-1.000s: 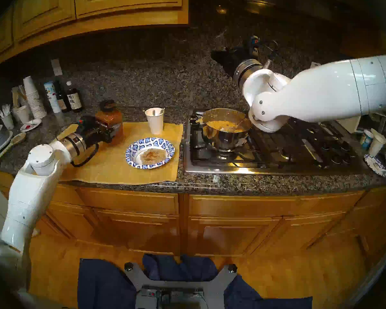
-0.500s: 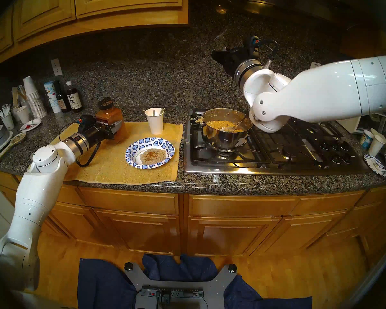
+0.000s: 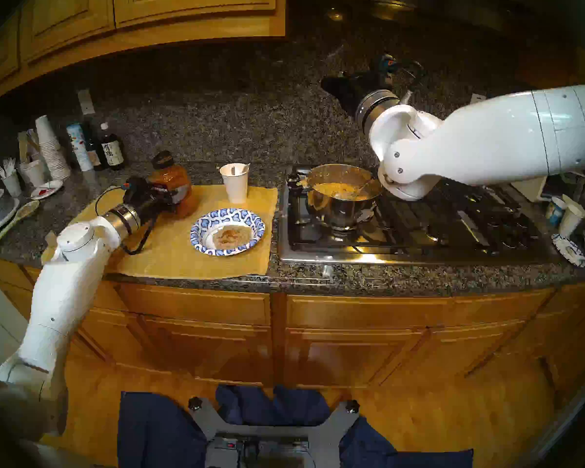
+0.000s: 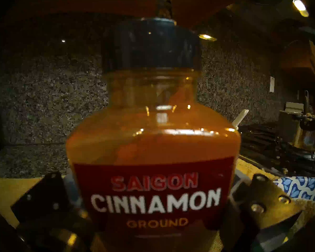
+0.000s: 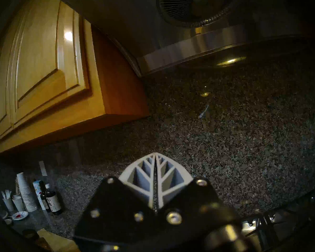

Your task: Scoop oatmeal into bowl, add cinnamon, and put a spoon inside bowl

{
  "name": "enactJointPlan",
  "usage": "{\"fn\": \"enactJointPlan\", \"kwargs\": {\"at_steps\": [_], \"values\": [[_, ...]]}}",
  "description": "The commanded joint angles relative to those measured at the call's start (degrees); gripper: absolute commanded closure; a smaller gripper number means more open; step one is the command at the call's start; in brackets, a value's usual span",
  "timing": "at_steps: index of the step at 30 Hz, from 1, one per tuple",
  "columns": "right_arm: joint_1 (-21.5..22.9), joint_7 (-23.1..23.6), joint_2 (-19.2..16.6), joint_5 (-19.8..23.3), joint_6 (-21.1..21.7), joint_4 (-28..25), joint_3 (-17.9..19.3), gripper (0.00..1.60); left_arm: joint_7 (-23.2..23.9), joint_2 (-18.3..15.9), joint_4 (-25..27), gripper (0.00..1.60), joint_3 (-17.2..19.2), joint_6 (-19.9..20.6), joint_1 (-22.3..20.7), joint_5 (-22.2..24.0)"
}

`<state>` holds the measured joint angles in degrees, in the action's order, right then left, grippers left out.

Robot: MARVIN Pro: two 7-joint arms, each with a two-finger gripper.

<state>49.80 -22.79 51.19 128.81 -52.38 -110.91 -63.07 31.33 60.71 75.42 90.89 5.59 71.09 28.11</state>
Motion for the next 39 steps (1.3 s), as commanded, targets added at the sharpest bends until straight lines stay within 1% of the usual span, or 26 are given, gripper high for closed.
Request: {"fn": "enactJointPlan", "kwargs": {"at_steps": [1, 5, 7, 8, 11, 13, 14, 15, 17, 18, 21, 22, 23, 25, 26, 28, 35, 39], "values": [[1.62, -0.04, 0.06, 0.00, -0.27, 1.11, 1.20, 1.60, -1.08, -0.68, 1.90, 1.60, 0.14, -1.77, -3.61, -1.61], [1.49, 0.01, 0.12, 0.05, -0.29, 1.23, 1.24, 1.60, -1.70, -0.44, 1.98, 1.60, 0.02, -1.81, -3.41, -2.58], [1.50, -0.01, 0.14, 0.07, -0.30, 1.25, 1.25, 1.60, -1.91, -0.32, 1.86, 1.56, -0.02, -1.80, -3.37, -2.95], [1.50, -0.02, 0.14, 0.08, -0.30, 1.26, 1.25, 1.60, -1.93, -0.32, 1.77, 1.49, -0.06, -1.79, -3.38, -3.12], [1.53, -0.04, 0.10, 0.10, -0.33, 1.25, 1.21, 1.60, -2.03, -0.24, 1.65, 1.44, -0.12, -1.81, -3.37, -3.58], [1.54, -0.04, 0.07, 0.11, -0.35, 1.23, 1.19, 1.60, -2.08, -0.16, 1.68, 1.31, -0.08, -1.75, -3.35, -3.74], [1.55, -0.04, 0.06, 0.11, -0.36, 1.22, 1.18, 1.60, -2.07, -0.14, 1.70, 1.31, -0.05, -1.72, -3.34, -3.80], [1.55, -0.02, 0.05, 0.11, -0.37, 1.21, 1.18, 1.60, -1.88, -0.12, 1.78, 1.12, 0.05, -1.50, -3.29, -3.59], [1.53, 0.01, 0.03, 0.11, -0.38, 1.20, 1.16, 1.60, -1.75, -0.14, 2.03, 0.97, 0.16, -1.41, -3.12, -3.53], [1.53, 0.02, 0.02, 0.11, -0.39, 1.20, 1.16, 1.60, -1.72, -0.17, 2.16, 0.81, 0.18, -1.40, -3.02, -3.51], [1.48, 0.05, 0.02, 0.10, -0.46, 1.21, 1.18, 1.60, -1.32, -0.22, 2.61, 0.65, 0.29, -1.08, -2.68, -3.03], [1.48, 0.06, 0.03, 0.10, -0.47, 1.21, 1.18, 1.60, -1.25, -0.26, 2.75, 0.56, 0.30, -1.04, -2.59, -2.98], [1.47, 0.06, 0.03, 0.09, -0.48, 1.22, 1.18, 1.60, -1.16, -0.25, 2.86, 0.53, 0.35, -0.93, -2.50, -2.87], [1.48, 0.07, 0.04, 0.10, -0.49, 1.22, 1.18, 1.60, -0.83, -0.29, 3.11, 0.41, 0.49, -0.68, -2.32, -2.66], [1.49, 0.07, 0.05, 0.10, -0.49, 1.22, 1.18, 1.60, -0.74, -0.29, 3.25, 0.23, 0.56, -0.62, -2.23, -2.60], [1.49, 0.08, 0.04, 0.09, -0.50, 1.24, 1.18, 1.60, -0.55, -0.36, 3.61, 0.00, 0.73, -0.46, -2.02, -2.45], [1.52, 0.32, 0.03, 0.10, -0.41, 1.40, 1.26, 1.60, -0.55, -0.73, 4.92, 0.00, 1.31, -0.01, -1.28, -2.30], [1.54, 0.42, 0.10, 0.13, -0.35, 1.52, 1.34, 1.60, -0.76, -1.15, 6.13, 0.00, 2.30, -0.17, -1.38, -2.10]]}}
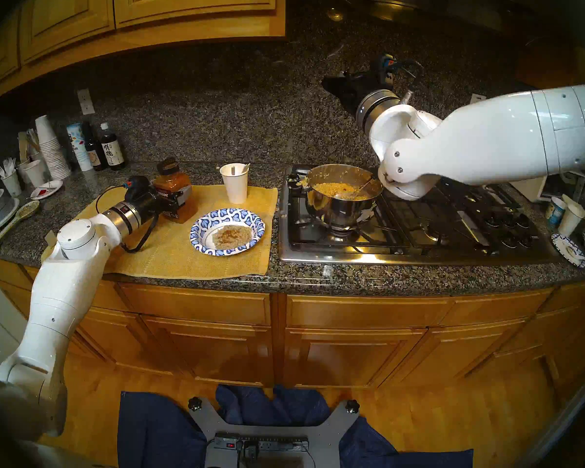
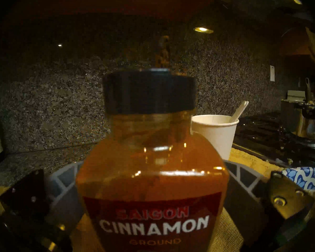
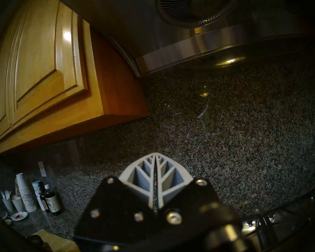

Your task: Scoop oatmeal into bowl, add cinnamon, and put a spoon inside bowl

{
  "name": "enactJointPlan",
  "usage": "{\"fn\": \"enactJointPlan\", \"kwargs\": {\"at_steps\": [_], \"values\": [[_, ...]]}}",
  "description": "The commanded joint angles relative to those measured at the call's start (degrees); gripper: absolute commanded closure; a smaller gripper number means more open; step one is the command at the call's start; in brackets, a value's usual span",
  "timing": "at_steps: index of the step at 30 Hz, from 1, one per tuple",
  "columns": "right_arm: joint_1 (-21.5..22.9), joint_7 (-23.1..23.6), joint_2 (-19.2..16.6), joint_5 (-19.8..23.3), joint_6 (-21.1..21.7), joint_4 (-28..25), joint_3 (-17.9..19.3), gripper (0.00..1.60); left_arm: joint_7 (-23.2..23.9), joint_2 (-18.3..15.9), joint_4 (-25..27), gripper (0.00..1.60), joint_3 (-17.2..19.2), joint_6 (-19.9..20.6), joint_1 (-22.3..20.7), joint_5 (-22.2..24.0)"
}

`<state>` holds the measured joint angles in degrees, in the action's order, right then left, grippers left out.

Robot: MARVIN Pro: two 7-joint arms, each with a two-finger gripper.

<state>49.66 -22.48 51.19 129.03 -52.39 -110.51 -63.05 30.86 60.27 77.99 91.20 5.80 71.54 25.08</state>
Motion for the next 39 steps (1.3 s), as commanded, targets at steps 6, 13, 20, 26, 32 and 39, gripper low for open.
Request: {"fn": "enactJointPlan", "kwargs": {"at_steps": [6, 13, 20, 26, 32, 39], "values": [[1.65, 0.25, 0.17, -0.06, -0.33, 1.35, 1.43, 1.60, 0.27, -1.43, 6.82, 0.00, 3.35, 0.32, -2.32, 1.78], [1.55, 0.38, 0.22, 0.00, -0.45, 1.45, 1.51, 1.60, 0.13, -1.76, 9.81, 0.00, 4.35, 1.16, -2.60, 2.12], [1.64, 0.33, 0.23, 0.08, -0.43, 1.40, 1.48, 1.60, 0.47, -1.99, 13.20, 0.00, 5.50, 1.74, -2.97, 3.07], [1.69, 0.32, 0.23, 0.13, -0.48, 1.37, 1.50, 1.60, 2.54, -2.25, 17.01, 0.00, 5.59, 2.65, -1.97, 4.61], [1.84, 0.12, 0.20, 0.14, -0.69, 1.23, 1.43, 1.60, 3.12, -1.64, 19.69, 0.14, 4.04, 4.95, -0.74, 4.79], [2.78, -0.21, -0.68, -0.15, -0.91, 0.38, 0.56, 1.60, 3.17, -0.04, 17.52, 0.61, -0.14, 5.84, -3.31, 3.68]]}}
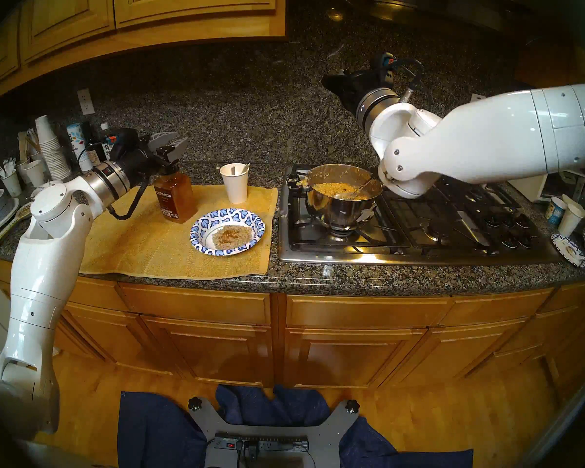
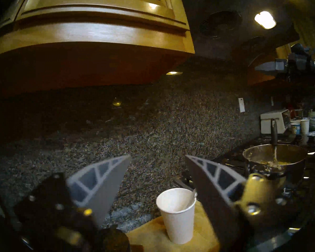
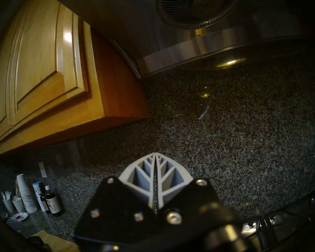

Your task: Scoop oatmeal into bowl, add cinnamon, and put a spoon inside bowl

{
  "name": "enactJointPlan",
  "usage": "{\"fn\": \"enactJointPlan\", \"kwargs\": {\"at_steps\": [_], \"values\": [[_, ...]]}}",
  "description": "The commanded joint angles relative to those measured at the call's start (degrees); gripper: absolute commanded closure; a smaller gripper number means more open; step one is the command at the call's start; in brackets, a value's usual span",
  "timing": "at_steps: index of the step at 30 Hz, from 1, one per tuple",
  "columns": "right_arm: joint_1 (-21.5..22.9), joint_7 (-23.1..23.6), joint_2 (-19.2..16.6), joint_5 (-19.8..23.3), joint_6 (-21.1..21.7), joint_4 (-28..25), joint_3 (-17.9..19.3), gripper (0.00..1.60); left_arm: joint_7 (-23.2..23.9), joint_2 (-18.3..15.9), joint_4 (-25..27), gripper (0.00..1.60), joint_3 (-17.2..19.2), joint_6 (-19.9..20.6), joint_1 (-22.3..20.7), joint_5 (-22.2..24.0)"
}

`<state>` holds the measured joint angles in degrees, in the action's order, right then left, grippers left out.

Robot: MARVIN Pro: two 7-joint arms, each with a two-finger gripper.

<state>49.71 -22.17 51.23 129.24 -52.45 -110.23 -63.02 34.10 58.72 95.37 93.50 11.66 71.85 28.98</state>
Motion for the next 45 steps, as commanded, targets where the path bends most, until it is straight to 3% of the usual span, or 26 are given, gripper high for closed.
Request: {"fn": "enactJointPlan", "kwargs": {"at_steps": [1, 10, 14, 17, 21, 45], "values": [[2.78, -0.51, -0.84, -0.39, -0.86, 0.06, 0.44, 1.60, -0.05, 1.60, -0.20, 0.46, -3.08, -0.13, -4.02, -0.57], [3.26, -1.14, -1.54, -0.67, -1.06, -0.43, -0.22, 1.60, -0.18, 2.80, -3.28, 0.38, -7.73, 0.22, -7.11, -2.37], [3.38, -1.34, -1.86, -0.81, -1.16, -0.67, -0.56, 1.60, -0.53, 3.06, -5.53, 0.54, -8.98, -0.07, -8.12, -3.87], [3.35, -1.40, -2.02, -0.94, -1.32, -0.70, -0.74, 1.60, -0.73, 3.22, -7.06, 0.78, -9.67, -0.56, -8.64, -4.75], [3.30, -1.43, -2.18, -1.02, -1.40, -0.70, -0.90, 1.60, -0.76, 3.58, -8.38, 0.68, -10.23, -1.13, -9.28, -5.33], [4.06, -1.50, -3.15, -1.23, -1.80, -1.34, -1.91, 1.60, 1.04, 6.55, -16.76, 0.68, -13.41, -3.71, -15.02, -9.44]]}}
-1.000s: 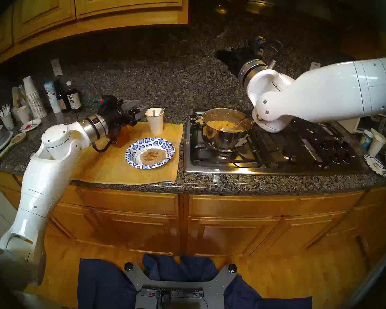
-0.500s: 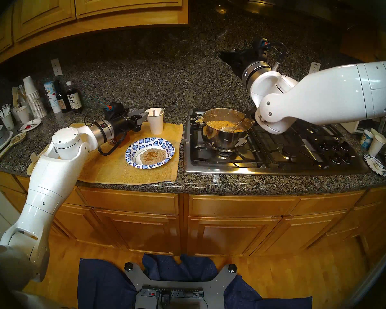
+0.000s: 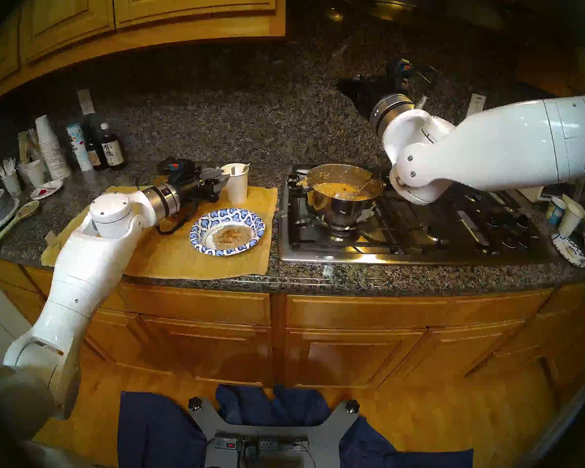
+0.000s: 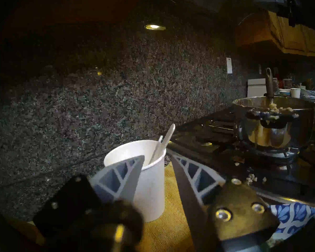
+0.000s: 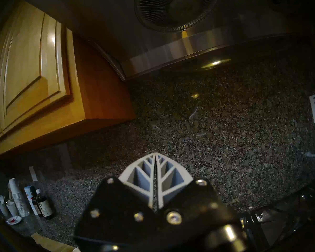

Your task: Scoop oatmeal into bowl, add cinnamon, and put a spoon inside bowl

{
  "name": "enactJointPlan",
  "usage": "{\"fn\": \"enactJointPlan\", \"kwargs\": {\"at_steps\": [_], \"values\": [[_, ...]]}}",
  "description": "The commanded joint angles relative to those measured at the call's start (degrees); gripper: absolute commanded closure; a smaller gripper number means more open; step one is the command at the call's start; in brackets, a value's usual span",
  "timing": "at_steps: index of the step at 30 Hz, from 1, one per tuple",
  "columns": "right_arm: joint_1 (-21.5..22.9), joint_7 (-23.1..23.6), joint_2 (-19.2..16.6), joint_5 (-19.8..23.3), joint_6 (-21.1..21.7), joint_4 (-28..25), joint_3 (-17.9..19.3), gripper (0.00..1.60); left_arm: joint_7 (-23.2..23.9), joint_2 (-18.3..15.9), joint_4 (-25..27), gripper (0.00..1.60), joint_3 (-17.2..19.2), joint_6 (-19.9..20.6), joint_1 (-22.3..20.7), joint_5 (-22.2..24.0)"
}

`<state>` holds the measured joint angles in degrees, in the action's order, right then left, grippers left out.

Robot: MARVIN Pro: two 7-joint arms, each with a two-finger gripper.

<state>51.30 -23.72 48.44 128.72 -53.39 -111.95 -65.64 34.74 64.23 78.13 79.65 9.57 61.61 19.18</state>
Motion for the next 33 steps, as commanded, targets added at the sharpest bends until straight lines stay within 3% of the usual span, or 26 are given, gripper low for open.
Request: {"fn": "enactJointPlan", "kwargs": {"at_steps": [1, 33], "values": [[2.52, 0.06, -0.37, -0.73, -0.87, 0.35, 0.66, 1.60, 0.52, 1.18, 0.32, 0.67, 0.45, -1.73, -4.88, 0.24], [3.01, -0.08, -0.31, -0.81, -1.07, -0.07, 0.25, 1.60, 0.01, 2.83, -2.13, 0.80, -0.53, -3.40, -6.25, -2.91]]}}
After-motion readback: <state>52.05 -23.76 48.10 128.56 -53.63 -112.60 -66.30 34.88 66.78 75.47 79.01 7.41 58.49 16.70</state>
